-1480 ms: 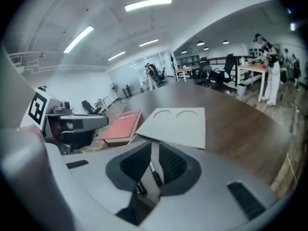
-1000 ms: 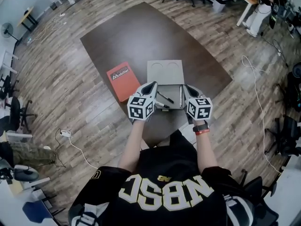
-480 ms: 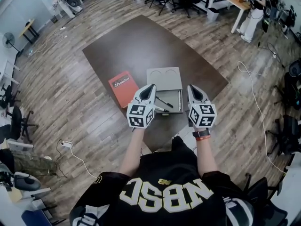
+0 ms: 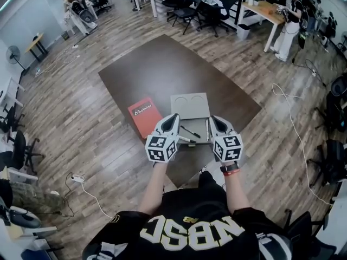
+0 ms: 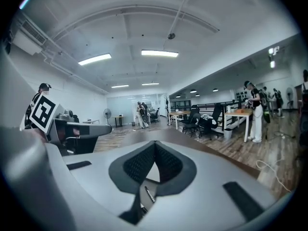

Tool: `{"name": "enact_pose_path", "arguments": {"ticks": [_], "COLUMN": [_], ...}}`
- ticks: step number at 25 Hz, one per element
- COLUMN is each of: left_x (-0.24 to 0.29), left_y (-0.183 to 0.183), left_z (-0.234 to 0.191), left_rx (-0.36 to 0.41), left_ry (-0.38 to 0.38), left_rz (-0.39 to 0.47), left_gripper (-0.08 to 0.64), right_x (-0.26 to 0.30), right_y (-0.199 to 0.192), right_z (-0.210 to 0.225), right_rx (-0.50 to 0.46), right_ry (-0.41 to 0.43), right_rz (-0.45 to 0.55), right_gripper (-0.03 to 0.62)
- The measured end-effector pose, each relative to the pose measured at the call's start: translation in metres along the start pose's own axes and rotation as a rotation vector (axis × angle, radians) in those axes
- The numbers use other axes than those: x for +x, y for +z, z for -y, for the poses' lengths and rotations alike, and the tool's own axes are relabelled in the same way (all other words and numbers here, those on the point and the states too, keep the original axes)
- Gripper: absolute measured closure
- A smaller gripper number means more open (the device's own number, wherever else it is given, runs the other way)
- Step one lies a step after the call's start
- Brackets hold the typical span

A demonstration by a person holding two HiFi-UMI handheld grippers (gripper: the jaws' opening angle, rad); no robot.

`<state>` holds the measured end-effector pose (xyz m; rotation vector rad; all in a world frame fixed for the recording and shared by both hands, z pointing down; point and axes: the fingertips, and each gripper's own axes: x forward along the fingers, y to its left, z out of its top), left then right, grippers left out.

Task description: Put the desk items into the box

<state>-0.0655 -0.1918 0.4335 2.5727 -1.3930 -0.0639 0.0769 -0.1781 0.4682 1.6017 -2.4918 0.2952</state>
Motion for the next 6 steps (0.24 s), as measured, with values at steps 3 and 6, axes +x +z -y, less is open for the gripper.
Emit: {"name": "enact_pose_path", "arguments": {"ticks": [3,6], "left_x": [-0.001,-0.001], "left_y": [-0.014,-0.032], "left_z": [-0.001,0.000], "left_rx": [0.004,-0.003], "left_ry": [0.006,0.001], "left_rz": [-0.027,-0.060], "left_gripper": [0.543,0.543], "right_x": [0.000,0.000], "right_y": [-0.004,-0.010], "right_z": [-0.003,-0.003], "right_rx": [-0.008,-0.015], "right_ry": [0.003,-0.008], "right_rz": [-0.007,-0.010], "right_gripper": [0.584,0.584]}}
